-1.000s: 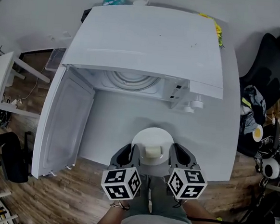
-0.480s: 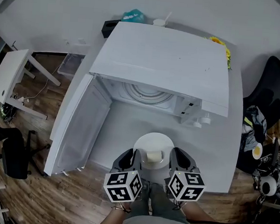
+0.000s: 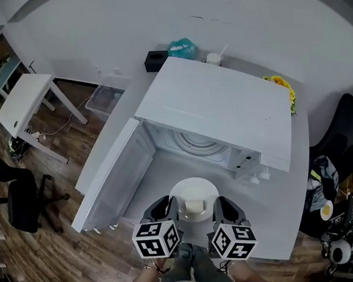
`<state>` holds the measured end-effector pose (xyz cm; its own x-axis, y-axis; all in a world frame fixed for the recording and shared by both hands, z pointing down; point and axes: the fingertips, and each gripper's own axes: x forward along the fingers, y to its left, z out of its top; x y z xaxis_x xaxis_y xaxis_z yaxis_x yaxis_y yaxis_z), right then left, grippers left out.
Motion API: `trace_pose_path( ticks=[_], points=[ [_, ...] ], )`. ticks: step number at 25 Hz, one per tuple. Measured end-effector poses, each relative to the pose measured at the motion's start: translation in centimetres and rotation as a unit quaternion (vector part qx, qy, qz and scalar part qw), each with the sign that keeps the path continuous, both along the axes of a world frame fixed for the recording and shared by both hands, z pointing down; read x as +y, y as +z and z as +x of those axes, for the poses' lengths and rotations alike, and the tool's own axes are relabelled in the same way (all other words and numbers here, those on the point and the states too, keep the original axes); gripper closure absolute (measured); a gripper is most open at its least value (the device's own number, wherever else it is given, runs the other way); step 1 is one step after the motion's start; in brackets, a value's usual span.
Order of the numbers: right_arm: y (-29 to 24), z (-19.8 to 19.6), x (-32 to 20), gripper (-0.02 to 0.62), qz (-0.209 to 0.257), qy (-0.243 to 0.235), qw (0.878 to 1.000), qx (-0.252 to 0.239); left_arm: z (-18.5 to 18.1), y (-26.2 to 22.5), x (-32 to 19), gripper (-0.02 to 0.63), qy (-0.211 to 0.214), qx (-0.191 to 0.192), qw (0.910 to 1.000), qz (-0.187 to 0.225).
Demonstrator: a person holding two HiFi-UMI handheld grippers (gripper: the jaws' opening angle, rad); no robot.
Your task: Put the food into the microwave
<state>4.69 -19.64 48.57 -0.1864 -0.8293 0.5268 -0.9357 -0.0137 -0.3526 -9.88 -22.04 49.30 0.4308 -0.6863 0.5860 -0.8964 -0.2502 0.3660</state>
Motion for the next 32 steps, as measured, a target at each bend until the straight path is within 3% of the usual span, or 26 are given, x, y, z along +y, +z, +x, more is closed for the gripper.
trace_pose_path(
  ticks=[12, 32],
  points=[
    [0.0, 0.5, -3.5, 0.575, 0.013, 0.009, 1.0, -0.002, 0.7, -0.7, -4.6, 0.543, 0.022, 0.005, 0.9995, 0.022],
    [0.9, 1.0, -9.5, 0.575, 0.028, 0.037, 0.999, -0.017, 1.0, 0.7, -10.7, 0.543, 0.018, 0.016, 0.9992, 0.031]
  ],
)
